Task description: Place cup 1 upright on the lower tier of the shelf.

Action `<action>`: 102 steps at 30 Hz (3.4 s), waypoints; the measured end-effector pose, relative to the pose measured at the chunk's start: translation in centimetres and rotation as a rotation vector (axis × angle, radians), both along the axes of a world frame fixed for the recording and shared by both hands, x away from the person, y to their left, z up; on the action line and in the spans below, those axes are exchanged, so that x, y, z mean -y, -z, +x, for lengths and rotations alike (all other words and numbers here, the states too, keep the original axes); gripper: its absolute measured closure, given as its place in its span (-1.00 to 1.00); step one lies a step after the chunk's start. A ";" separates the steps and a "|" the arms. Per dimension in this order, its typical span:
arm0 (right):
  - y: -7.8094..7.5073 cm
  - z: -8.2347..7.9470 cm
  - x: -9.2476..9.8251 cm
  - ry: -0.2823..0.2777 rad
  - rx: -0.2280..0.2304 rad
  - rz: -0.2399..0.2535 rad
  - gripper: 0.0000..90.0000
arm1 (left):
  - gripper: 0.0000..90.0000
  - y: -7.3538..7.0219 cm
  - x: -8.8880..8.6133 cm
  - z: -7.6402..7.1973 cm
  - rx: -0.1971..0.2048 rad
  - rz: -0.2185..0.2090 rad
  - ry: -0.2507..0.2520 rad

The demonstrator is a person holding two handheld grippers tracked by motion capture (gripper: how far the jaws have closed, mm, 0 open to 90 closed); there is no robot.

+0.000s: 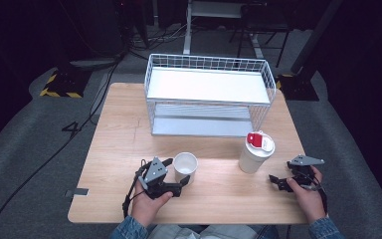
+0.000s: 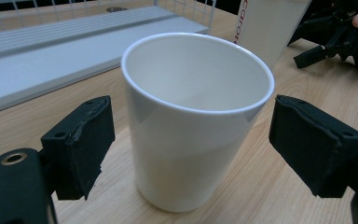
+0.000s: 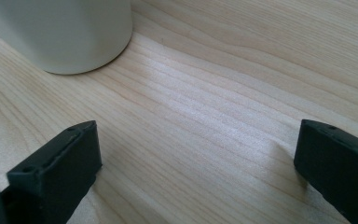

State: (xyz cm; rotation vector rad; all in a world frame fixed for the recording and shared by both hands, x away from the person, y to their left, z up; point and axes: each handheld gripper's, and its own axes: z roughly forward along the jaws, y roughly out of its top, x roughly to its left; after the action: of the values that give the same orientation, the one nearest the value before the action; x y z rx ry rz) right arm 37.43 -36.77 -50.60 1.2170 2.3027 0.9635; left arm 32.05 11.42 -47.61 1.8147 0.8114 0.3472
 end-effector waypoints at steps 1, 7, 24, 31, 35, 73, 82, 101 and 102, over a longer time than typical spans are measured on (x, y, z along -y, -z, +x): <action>0.0 0.0 0.0 0.000 0.000 0.000 -0.99 | -0.67 0.2 0.2 0.2 -0.003 -0.001 -0.005; 0.0 0.0 0.0 0.001 0.000 -0.002 -0.99 | -0.67 0.8 1.3 0.6 0.011 0.009 -0.014; 0.0 0.0 0.0 0.001 -0.001 -0.002 -0.99 | -0.53 2.0 2.4 1.4 0.006 0.065 -0.042; 0.0 0.0 0.0 0.001 -0.001 -0.002 -0.99 | -0.53 1.9 2.6 1.3 0.008 0.078 -0.036; 0.0 0.0 0.0 0.002 0.000 -0.002 -0.99 | -0.53 1.9 2.6 1.3 0.012 0.085 -0.034; 0.0 0.0 0.0 0.006 0.002 -0.005 -0.99 | -0.53 -4.8 3.3 3.4 0.016 0.070 0.024; 0.0 0.0 0.0 0.005 0.001 -0.003 -0.99 | -0.53 -5.0 3.2 4.9 -0.016 0.005 -0.069; 0.0 0.0 0.0 0.006 0.001 -0.004 -0.99 | -0.54 -3.9 4.3 9.6 0.028 0.017 -0.202; 0.0 0.0 0.0 0.006 0.001 -0.004 -0.99 | -0.54 -3.9 4.3 9.8 0.027 0.021 -0.203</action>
State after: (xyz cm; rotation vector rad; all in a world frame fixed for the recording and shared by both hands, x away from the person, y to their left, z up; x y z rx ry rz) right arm 37.43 -36.73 -50.60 1.2203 2.2976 0.9565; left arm 41.85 7.09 -43.69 1.7470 0.9792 0.5112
